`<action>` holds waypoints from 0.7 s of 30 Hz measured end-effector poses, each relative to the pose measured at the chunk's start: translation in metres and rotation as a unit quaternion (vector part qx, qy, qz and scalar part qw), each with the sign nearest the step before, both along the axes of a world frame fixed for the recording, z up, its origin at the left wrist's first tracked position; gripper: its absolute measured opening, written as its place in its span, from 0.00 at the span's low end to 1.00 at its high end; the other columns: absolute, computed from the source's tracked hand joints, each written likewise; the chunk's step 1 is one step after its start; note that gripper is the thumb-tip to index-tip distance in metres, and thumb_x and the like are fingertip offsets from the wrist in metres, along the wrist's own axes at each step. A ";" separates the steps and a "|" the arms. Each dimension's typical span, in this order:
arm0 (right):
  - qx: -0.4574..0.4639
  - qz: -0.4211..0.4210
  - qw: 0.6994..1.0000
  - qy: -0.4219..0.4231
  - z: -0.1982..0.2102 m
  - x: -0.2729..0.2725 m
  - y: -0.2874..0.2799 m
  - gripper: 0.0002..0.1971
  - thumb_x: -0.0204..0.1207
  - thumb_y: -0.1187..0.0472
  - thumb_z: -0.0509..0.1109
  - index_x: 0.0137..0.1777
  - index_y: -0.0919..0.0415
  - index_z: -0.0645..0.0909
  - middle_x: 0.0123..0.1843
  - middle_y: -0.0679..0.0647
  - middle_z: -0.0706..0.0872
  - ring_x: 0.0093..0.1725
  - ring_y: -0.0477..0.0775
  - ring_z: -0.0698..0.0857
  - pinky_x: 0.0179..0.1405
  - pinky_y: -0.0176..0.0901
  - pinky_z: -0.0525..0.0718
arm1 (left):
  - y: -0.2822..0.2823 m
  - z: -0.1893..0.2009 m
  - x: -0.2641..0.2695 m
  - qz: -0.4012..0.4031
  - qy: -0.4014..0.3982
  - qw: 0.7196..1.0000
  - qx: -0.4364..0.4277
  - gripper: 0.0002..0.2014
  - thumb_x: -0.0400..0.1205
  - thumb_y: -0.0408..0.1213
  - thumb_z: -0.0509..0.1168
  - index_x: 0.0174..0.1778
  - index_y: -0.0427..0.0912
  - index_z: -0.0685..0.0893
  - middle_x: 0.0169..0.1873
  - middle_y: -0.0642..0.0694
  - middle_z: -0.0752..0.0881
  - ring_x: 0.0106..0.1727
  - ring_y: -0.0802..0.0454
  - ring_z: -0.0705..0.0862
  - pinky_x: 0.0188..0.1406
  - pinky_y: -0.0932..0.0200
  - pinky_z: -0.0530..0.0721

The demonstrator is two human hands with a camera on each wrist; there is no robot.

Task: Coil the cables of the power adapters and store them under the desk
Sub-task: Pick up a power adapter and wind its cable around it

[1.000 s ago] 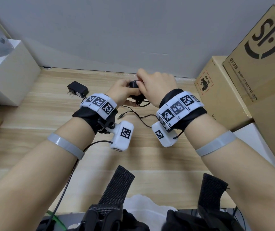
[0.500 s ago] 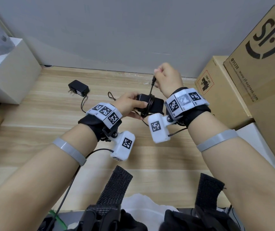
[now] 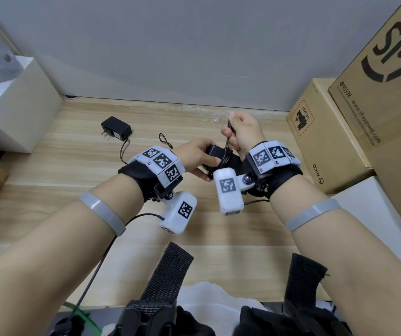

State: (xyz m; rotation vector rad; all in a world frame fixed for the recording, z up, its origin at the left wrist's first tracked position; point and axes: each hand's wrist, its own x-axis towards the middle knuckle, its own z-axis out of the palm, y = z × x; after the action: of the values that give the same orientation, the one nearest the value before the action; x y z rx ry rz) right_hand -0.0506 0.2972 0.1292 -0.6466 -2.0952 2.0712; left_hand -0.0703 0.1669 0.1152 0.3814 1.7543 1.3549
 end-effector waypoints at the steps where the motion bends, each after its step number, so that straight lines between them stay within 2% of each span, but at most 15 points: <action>1: -0.031 -0.008 0.999 -0.001 -0.003 0.000 0.003 0.14 0.86 0.62 0.52 0.36 0.57 0.64 0.23 0.53 0.72 0.10 0.41 0.59 0.11 0.31 0.54 | -0.001 0.001 -0.001 -0.008 0.003 1.000 -0.001 0.08 0.81 0.22 0.59 0.52 0.37 0.72 0.44 0.44 0.78 0.41 0.50 0.80 0.30 0.60 0.88; 4: -0.063 0.007 0.998 -0.008 -0.009 0.004 0.009 0.13 0.86 0.62 0.52 0.37 0.58 0.64 0.20 0.51 0.73 0.10 0.41 0.59 0.12 0.29 0.54 | -0.008 -0.002 -0.005 -0.036 -0.003 0.999 0.002 0.10 0.80 0.21 0.60 0.52 0.39 0.72 0.45 0.44 0.79 0.41 0.49 0.82 0.37 0.55 0.88; 7: -0.013 0.032 0.998 -0.046 -0.011 0.009 0.008 0.10 0.84 0.63 0.55 0.40 0.56 0.67 0.25 0.54 0.71 0.12 0.42 0.61 0.12 0.29 0.56 | -0.014 -0.004 -0.006 -0.054 0.012 0.998 -0.008 0.13 0.80 0.21 0.61 0.56 0.39 0.72 0.44 0.46 0.80 0.41 0.50 0.83 0.39 0.56 0.88; 9: 0.033 0.046 0.996 -0.062 -0.011 0.010 0.007 0.10 0.82 0.64 0.56 0.39 0.53 0.68 0.24 0.52 0.70 0.16 0.44 0.62 0.13 0.29 0.56 | -0.018 -0.005 -0.008 -0.047 0.029 0.998 -0.012 0.12 0.79 0.23 0.64 0.54 0.40 0.75 0.42 0.47 0.81 0.40 0.52 0.83 0.35 0.60 0.88; 11: 0.091 0.070 0.991 -0.074 -0.012 0.010 0.005 0.09 0.81 0.63 0.57 0.40 0.52 0.69 0.24 0.50 0.69 0.21 0.46 0.65 0.14 0.31 0.58 | -0.021 -0.004 -0.010 -0.018 0.044 0.999 -0.015 0.09 0.76 0.29 0.69 0.47 0.44 0.77 0.39 0.48 0.82 0.38 0.53 0.82 0.32 0.65 0.84; 13: 0.155 0.114 0.977 -0.096 -0.013 0.011 0.002 0.06 0.82 0.55 0.59 0.43 0.52 0.72 0.27 0.49 0.72 0.23 0.45 0.68 0.16 0.31 0.62 | -0.021 -0.006 -0.010 0.029 0.059 0.998 -0.019 0.11 0.70 0.36 0.73 0.42 0.47 0.76 0.37 0.49 0.82 0.37 0.55 0.82 0.31 0.65 0.83; 15: 0.183 0.150 0.965 -0.108 -0.015 0.011 0.000 0.13 0.81 0.45 0.60 0.44 0.55 0.75 0.29 0.47 0.76 0.25 0.44 0.72 0.21 0.31 0.65 | -0.019 -0.009 -0.009 0.085 0.051 0.995 -0.012 0.13 0.71 0.34 0.73 0.41 0.45 0.74 0.38 0.48 0.82 0.38 0.56 0.83 0.33 0.62 0.85; 17: 0.185 0.165 0.963 -0.108 -0.018 0.010 -0.001 0.20 0.78 0.40 0.61 0.44 0.59 0.78 0.31 0.48 0.77 0.28 0.46 0.74 0.26 0.36 0.65 | -0.018 -0.012 -0.008 0.131 0.029 0.991 0.003 0.13 0.75 0.31 0.71 0.42 0.45 0.71 0.38 0.49 0.83 0.39 0.57 0.84 0.32 0.62 0.87; 19: 0.198 0.166 0.960 -0.104 -0.021 0.010 -0.001 0.25 0.74 0.38 0.64 0.47 0.63 0.79 0.29 0.49 0.74 0.26 0.47 0.69 0.25 0.36 0.63 | -0.018 -0.015 -0.008 0.163 0.006 0.986 0.017 0.14 0.75 0.33 0.70 0.39 0.47 0.69 0.37 0.49 0.82 0.39 0.55 0.84 0.31 0.61 0.86; 21: 0.184 0.172 0.962 -0.103 -0.024 0.009 -0.002 0.24 0.71 0.39 0.68 0.46 0.62 0.78 0.28 0.51 0.69 0.22 0.46 0.63 0.21 0.36 0.60 | -0.020 -0.019 -0.007 0.193 -0.008 0.981 0.021 0.14 0.75 0.35 0.71 0.35 0.49 0.69 0.36 0.49 0.82 0.39 0.53 0.84 0.33 0.59 0.84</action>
State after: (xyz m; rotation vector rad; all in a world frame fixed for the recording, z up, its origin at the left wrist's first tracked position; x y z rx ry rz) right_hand -0.0418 0.2954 0.1047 -0.4855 -2.7884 1.7373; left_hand -0.0777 0.1465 0.0966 0.0493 1.8506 1.6621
